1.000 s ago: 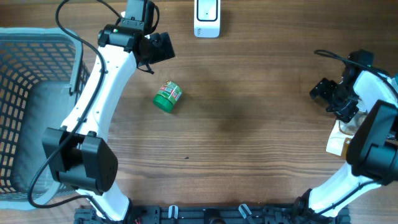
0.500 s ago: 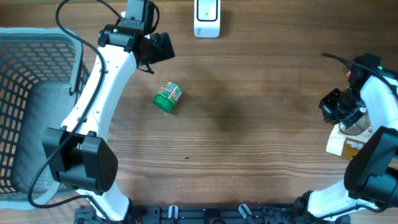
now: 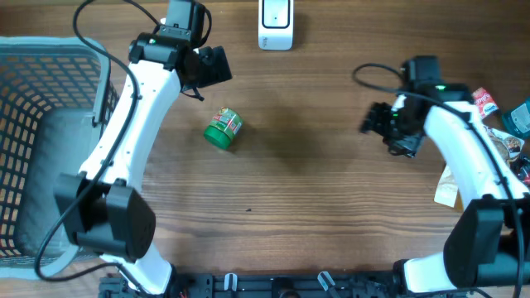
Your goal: Scan the item barcode
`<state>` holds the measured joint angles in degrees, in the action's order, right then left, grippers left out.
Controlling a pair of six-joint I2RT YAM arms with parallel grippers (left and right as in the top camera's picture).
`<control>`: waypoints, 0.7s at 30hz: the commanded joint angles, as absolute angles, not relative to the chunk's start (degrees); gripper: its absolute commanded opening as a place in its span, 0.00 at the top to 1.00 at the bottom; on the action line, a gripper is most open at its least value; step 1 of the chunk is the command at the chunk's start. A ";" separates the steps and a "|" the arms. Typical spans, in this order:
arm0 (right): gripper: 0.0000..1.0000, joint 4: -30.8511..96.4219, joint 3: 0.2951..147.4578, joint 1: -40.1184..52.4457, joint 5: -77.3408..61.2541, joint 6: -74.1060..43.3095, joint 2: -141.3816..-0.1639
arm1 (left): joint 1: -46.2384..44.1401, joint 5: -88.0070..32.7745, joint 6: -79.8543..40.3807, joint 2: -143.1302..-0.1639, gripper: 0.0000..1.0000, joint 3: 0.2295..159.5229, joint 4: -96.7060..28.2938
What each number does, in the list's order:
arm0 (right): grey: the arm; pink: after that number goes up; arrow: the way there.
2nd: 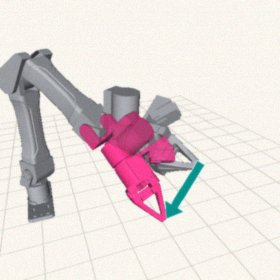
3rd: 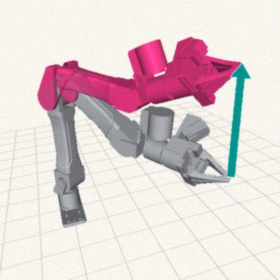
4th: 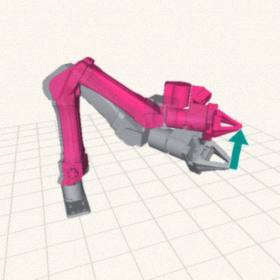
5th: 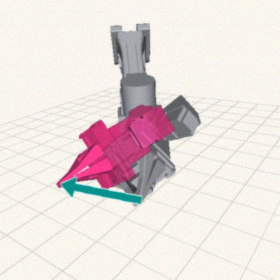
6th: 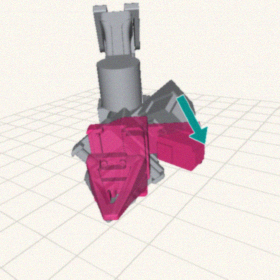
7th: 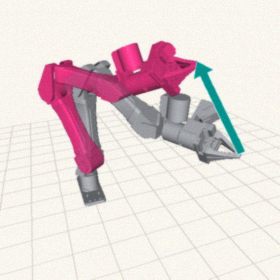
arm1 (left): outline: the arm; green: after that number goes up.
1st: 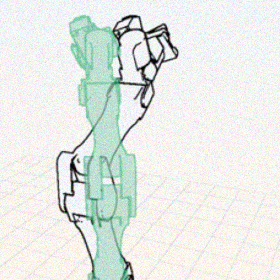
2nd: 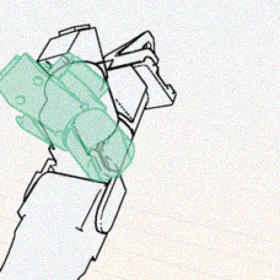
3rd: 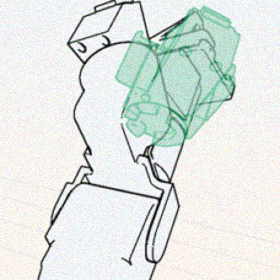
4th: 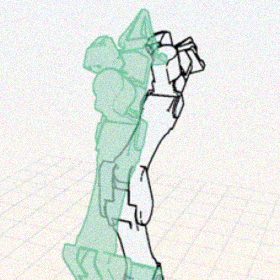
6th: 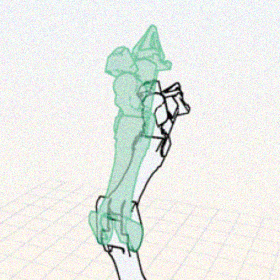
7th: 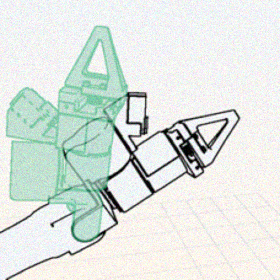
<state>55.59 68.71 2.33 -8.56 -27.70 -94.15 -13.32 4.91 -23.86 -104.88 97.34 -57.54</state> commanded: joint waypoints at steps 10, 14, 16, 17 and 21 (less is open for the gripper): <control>0.00 37.50 68.71 15.66 -18.02 2.79 -93.34 | -18.52 15.79 -22.94 -85.23 0.00 97.89 -57.01; 0.00 34.11 68.71 21.91 -17.34 4.54 -93.34 | -18.50 15.77 -22.94 -81.80 0.00 97.89 -57.06; 0.00 32.88 68.71 24.56 -15.86 4.95 -93.34 | -18.52 15.77 -22.94 -80.82 0.00 97.89 -57.10; 0.00 32.12 68.71 25.82 -15.49 5.78 -93.36 | -18.52 15.77 -22.94 -80.49 0.00 97.89 -57.17; 0.00 27.42 68.71 30.48 -11.40 6.22 -93.97 | -18.52 15.81 -22.94 -78.96 0.00 97.89 -57.28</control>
